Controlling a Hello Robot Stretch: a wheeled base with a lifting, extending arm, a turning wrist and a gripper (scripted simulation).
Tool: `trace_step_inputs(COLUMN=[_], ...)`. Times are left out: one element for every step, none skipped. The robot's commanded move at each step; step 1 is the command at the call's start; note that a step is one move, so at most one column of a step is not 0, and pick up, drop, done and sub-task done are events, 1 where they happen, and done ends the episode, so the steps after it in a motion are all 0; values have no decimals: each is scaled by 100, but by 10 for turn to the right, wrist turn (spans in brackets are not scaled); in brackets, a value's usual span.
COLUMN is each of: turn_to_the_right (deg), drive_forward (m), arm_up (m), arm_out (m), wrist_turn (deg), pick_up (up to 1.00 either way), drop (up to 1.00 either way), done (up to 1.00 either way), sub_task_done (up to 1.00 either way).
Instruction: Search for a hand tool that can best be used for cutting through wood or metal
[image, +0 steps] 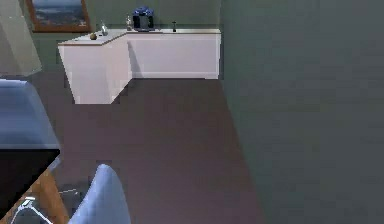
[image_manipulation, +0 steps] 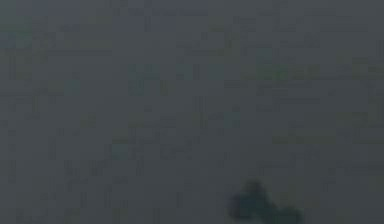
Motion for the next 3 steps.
trace_step_inputs(turn_to_the_right=[120,0,-90], drive_forward=[0,5,0], arm_up=[0,0,0], arm_out=[0,0,0], wrist_turn=[0,0,0], pick_up=[0,0,0], drop=[0,0,0], done=[0,0,0], sub_task_done=[0,0,0])
